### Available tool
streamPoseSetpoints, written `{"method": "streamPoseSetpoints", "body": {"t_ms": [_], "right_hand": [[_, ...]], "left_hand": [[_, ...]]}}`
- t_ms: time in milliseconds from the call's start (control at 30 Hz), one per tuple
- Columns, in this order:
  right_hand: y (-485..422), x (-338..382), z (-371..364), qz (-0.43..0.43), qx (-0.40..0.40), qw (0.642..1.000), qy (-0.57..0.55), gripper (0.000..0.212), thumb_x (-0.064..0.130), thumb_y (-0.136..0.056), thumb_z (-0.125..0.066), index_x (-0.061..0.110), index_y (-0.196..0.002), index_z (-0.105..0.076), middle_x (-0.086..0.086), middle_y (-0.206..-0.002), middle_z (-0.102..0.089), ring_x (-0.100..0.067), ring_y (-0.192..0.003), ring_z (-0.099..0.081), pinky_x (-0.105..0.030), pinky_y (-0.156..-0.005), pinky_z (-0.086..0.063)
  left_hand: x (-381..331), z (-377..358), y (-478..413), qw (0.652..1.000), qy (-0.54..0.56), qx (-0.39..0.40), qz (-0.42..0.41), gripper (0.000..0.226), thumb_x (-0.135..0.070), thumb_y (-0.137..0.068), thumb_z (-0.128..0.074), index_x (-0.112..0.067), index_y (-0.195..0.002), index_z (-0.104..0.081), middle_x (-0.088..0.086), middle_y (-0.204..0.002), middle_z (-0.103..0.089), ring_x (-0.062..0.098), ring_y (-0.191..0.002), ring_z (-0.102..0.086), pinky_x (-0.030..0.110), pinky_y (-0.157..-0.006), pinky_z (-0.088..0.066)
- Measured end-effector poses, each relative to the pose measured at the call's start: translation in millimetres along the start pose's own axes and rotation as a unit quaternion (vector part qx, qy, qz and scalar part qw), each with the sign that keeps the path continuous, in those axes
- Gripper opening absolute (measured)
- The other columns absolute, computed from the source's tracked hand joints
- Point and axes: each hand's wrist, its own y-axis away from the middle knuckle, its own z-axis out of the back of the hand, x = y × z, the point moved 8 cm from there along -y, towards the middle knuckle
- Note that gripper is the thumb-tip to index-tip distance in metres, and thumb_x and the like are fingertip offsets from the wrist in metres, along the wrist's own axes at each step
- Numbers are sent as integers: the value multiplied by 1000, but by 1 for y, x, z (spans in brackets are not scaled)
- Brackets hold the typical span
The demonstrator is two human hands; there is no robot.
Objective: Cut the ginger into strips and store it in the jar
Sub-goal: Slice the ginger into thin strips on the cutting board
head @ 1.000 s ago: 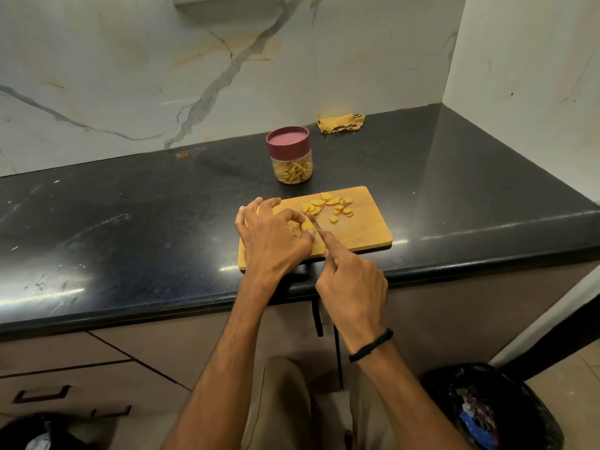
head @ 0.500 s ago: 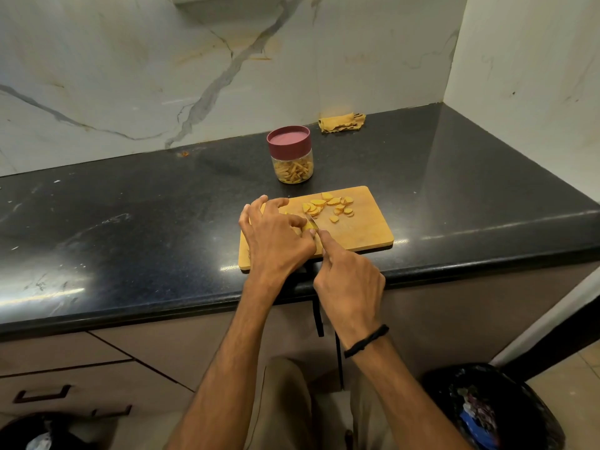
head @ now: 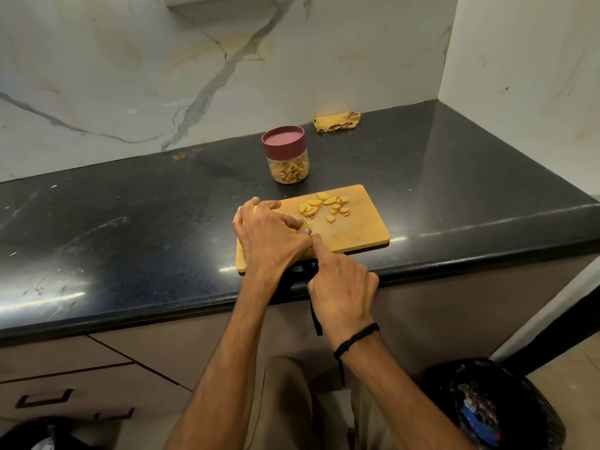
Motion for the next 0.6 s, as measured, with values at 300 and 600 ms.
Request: {"method": "streamPoseSetpoints", "body": {"t_ms": [300, 600], "right_hand": [[29, -20, 8, -26, -16, 999, -18, 65, 19, -100, -43, 44, -152, -12, 2, -83, -49, -11, -72, -43, -27, -63, -31], [33, -33, 15, -43, -28, 995, -90, 56, 27, -102, -44, 45, -150, -20, 7, -80, -52, -7, -73, -49, -21, -66, -39]], "left_hand": [[-3, 1, 1, 1000, -2, 10, 14, 26, -48, -77, -80, -28, -93, -81, -2, -140, -56, 25, -144, -25, 49, -120, -15], [-3, 2, 1, 1000, -22, 12, -6, 27, -51, -79, -76, -34, -100, -78, -2, -147, -49, 25, -145, -23, 50, -120, -15]]}}
